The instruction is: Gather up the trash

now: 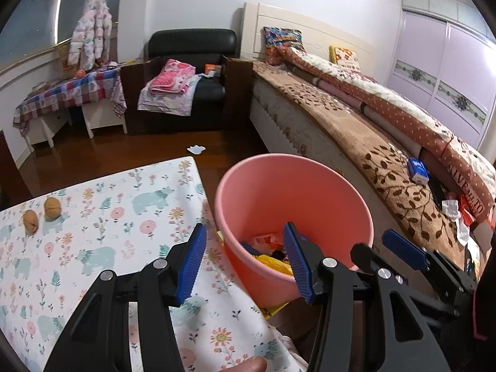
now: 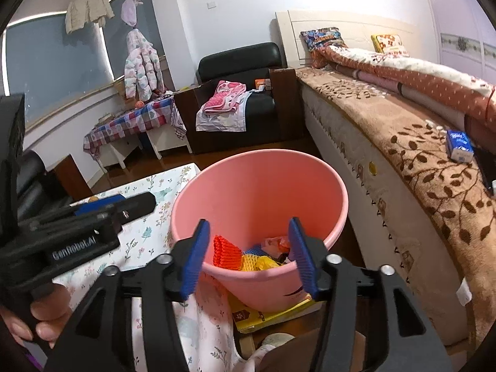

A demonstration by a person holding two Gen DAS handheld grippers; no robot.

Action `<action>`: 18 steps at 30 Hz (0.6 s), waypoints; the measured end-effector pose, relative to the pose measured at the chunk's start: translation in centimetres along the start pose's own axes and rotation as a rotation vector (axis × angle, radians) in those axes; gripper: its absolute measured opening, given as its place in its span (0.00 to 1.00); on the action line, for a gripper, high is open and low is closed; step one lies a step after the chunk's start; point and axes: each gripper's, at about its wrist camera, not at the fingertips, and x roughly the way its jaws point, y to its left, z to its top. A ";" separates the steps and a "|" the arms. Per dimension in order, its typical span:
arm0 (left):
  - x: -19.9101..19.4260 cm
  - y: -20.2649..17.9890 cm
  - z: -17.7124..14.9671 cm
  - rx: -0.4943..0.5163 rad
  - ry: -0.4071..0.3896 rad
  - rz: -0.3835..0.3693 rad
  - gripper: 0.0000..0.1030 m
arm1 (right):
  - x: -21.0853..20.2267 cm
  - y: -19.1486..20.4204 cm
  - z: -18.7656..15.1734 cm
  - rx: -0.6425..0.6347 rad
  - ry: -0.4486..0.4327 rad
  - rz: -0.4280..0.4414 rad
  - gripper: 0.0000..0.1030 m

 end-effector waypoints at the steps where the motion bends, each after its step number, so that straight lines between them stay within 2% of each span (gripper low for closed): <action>1: -0.4 0.2 0.0 -0.007 -0.007 0.003 0.49 | -0.2 0.3 -0.1 -0.006 -0.004 -0.008 0.55; 4: -1.5 0.7 -0.3 -0.021 -0.024 0.013 0.49 | -0.9 1.0 -0.3 -0.014 -0.016 -0.017 0.58; 6: -2.2 1.0 -0.6 -0.017 -0.034 0.032 0.50 | -1.3 1.3 -0.3 -0.013 -0.021 -0.019 0.63; 18: -4.2 2.9 -1.6 -0.046 -0.050 0.059 0.50 | -2.7 3.6 -0.4 -0.025 -0.045 -0.039 0.64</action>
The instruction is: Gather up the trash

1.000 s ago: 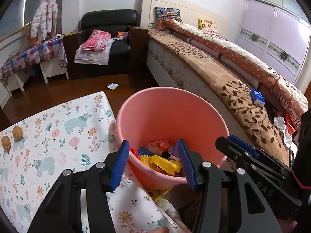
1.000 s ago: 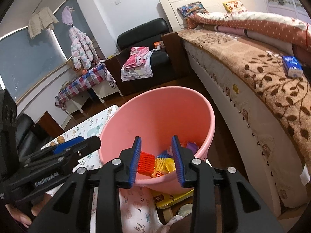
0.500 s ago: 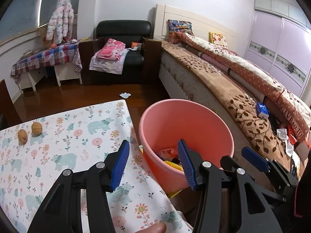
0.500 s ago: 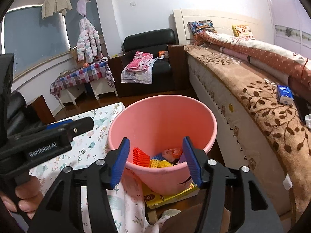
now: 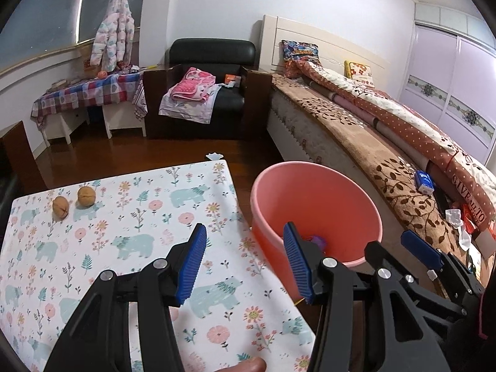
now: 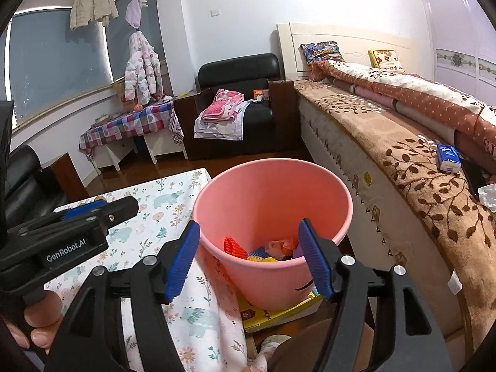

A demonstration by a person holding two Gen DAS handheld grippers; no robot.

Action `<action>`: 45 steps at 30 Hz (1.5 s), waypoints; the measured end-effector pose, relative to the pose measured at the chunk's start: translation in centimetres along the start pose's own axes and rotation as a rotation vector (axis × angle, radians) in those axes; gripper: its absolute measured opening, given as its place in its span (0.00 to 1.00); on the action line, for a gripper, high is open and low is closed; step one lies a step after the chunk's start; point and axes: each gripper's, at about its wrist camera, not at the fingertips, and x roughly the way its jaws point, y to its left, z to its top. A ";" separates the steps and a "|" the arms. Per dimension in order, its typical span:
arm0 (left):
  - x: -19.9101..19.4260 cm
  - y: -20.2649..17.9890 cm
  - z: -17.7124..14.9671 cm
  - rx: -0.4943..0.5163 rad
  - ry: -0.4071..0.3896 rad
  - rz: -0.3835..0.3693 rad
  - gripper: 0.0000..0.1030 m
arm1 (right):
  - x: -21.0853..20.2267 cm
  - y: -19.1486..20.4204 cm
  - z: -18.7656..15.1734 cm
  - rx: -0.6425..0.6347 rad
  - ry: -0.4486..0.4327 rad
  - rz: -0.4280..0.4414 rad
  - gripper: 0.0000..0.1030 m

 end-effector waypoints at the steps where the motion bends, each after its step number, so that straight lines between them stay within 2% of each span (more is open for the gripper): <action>1: -0.1 0.2 -0.1 -0.004 -0.001 0.001 0.50 | -0.1 0.0 0.0 0.002 -0.003 -0.002 0.64; 20: -2.6 0.8 -0.9 -0.005 -0.035 -0.010 0.49 | -1.9 1.3 0.6 0.013 -0.037 -0.001 0.65; 45: -3.6 0.5 -0.9 -0.019 -0.029 -0.012 0.50 | -2.6 1.6 0.8 0.011 -0.043 -0.002 0.65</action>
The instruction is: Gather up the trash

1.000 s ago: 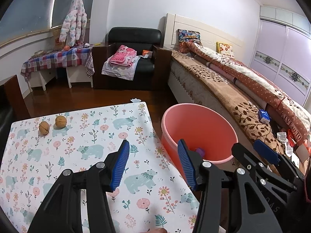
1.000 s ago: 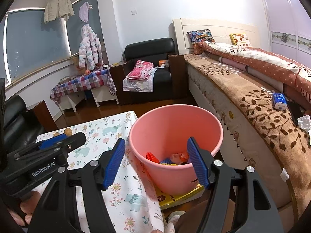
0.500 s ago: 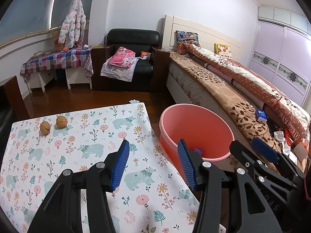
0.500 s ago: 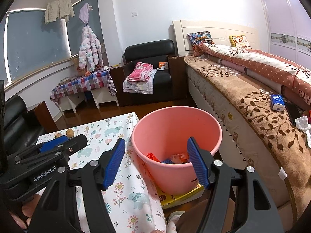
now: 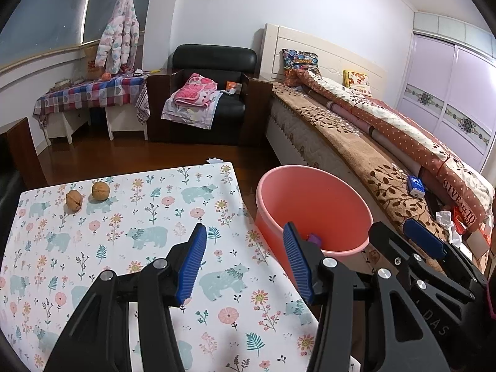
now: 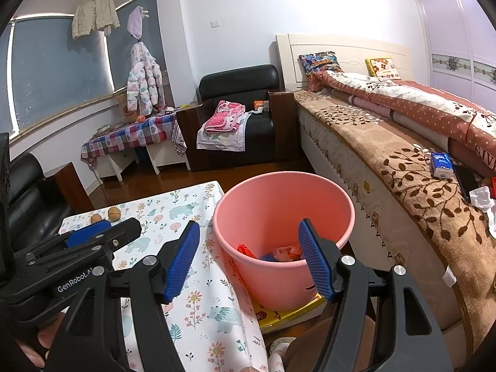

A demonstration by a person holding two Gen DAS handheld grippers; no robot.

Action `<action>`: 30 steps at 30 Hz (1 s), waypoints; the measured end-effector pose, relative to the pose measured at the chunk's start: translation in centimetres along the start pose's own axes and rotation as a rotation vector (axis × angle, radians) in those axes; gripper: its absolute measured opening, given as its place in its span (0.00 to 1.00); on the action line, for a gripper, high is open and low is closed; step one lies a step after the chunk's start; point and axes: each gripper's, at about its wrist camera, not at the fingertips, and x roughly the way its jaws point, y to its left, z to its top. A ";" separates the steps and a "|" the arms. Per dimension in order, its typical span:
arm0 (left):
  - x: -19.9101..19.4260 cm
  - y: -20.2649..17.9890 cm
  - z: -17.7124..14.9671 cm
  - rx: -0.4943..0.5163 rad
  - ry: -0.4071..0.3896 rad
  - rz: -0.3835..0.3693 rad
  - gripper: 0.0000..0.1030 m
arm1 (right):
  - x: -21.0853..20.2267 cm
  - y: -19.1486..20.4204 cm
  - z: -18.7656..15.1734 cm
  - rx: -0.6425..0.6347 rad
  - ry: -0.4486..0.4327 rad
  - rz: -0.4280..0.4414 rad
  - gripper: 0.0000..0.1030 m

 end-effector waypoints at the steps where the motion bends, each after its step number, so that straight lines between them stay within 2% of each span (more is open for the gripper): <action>1: 0.0 0.1 0.0 -0.002 0.001 0.000 0.50 | 0.0 0.0 0.0 0.001 0.000 0.001 0.65; 30: 0.8 0.5 -0.3 -0.001 0.020 -0.008 0.49 | -0.3 0.4 -0.1 0.008 0.009 0.002 0.65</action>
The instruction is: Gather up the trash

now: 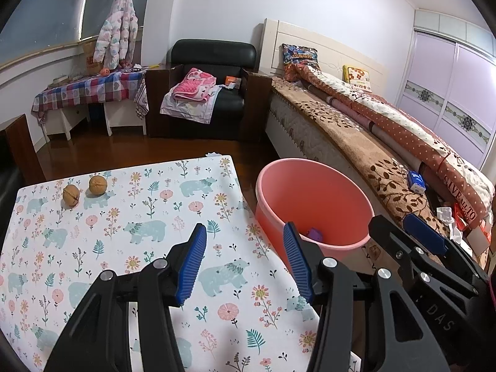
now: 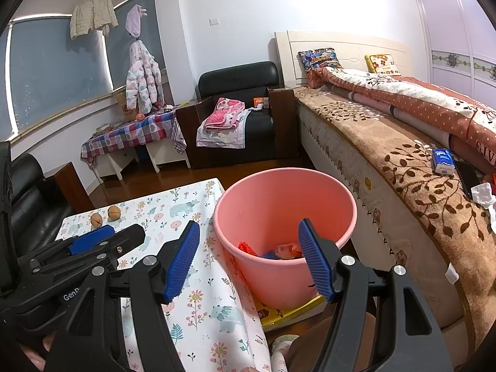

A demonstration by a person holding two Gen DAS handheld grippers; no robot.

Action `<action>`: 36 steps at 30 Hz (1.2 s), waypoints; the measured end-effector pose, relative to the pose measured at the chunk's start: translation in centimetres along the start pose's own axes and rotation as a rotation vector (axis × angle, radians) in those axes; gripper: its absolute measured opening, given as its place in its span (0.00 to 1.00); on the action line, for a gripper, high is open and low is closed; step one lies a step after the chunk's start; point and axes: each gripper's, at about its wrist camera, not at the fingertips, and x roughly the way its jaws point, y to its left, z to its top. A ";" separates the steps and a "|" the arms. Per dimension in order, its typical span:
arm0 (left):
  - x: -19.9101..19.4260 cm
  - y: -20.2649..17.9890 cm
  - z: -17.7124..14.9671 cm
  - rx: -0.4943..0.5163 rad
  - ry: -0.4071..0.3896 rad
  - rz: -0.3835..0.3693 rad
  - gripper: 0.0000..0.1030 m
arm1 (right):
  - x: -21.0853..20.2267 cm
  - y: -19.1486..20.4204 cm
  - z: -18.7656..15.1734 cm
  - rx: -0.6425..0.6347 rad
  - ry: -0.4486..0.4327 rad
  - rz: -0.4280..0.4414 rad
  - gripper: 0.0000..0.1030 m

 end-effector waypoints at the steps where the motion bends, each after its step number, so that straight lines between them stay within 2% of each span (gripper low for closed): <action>1: 0.0 0.0 0.0 0.000 0.000 0.000 0.50 | 0.0 0.0 0.0 0.000 0.000 0.000 0.65; 36: 0.3 0.0 -0.6 -0.001 0.007 -0.002 0.50 | 0.4 -0.1 -0.4 0.001 0.015 -0.002 0.65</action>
